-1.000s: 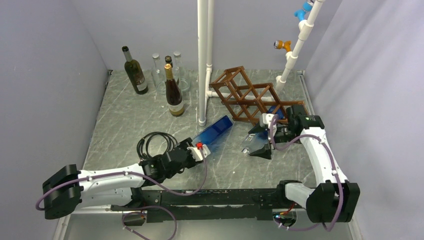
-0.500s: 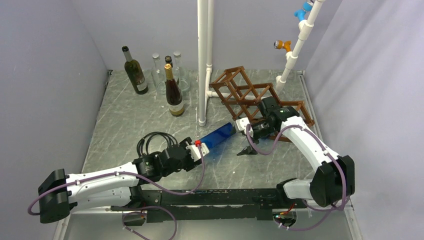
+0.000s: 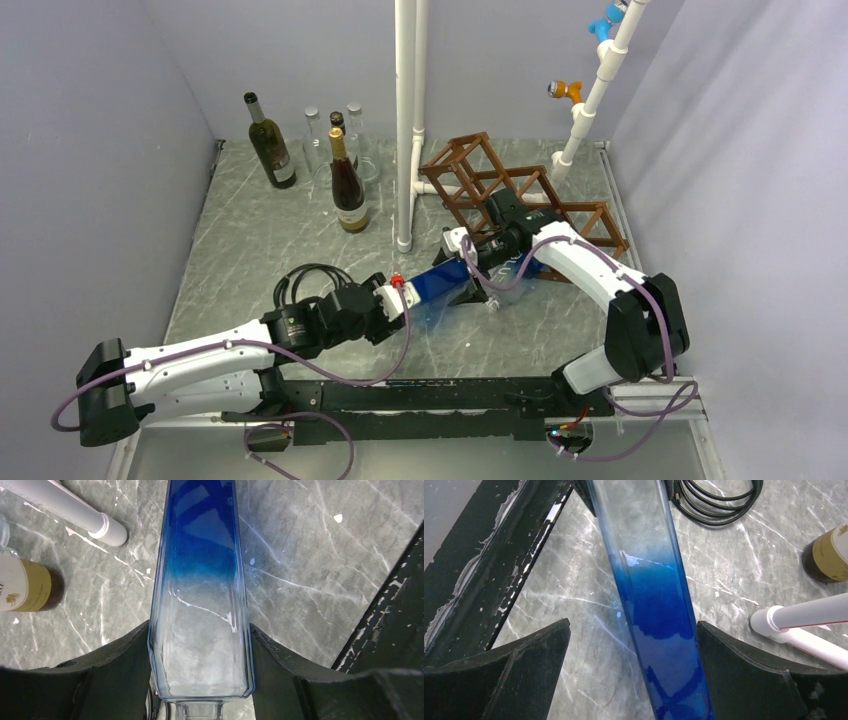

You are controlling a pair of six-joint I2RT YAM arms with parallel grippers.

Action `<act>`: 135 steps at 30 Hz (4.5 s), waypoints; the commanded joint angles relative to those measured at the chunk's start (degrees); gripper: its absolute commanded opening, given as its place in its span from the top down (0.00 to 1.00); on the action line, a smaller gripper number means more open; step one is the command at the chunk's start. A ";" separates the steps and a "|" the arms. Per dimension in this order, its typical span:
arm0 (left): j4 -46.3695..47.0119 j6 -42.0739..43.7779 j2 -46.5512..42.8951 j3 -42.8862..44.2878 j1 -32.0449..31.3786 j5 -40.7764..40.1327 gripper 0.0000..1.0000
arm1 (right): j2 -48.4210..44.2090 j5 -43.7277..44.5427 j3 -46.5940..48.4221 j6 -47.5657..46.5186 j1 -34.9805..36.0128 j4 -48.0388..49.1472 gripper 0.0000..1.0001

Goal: Take the wine bottle off the wine rack
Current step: Pick up the wine bottle from the wine rack.

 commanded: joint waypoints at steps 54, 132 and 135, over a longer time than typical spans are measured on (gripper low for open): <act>3.12 -9.54 2.08 10.89 -0.07 3.82 0.87 | 11.33 -1.15 -4.62 2.00 6.73 17.20 0.83; -17.07 -98.89 4.57 10.71 2.01 -36.97 0.02 | 9.00 -10.73 0.13 33.18 3.68 29.95 1.00; -13.35 -97.54 4.88 9.78 3.37 -36.06 0.10 | 8.98 -11.24 0.16 32.89 3.69 29.67 1.00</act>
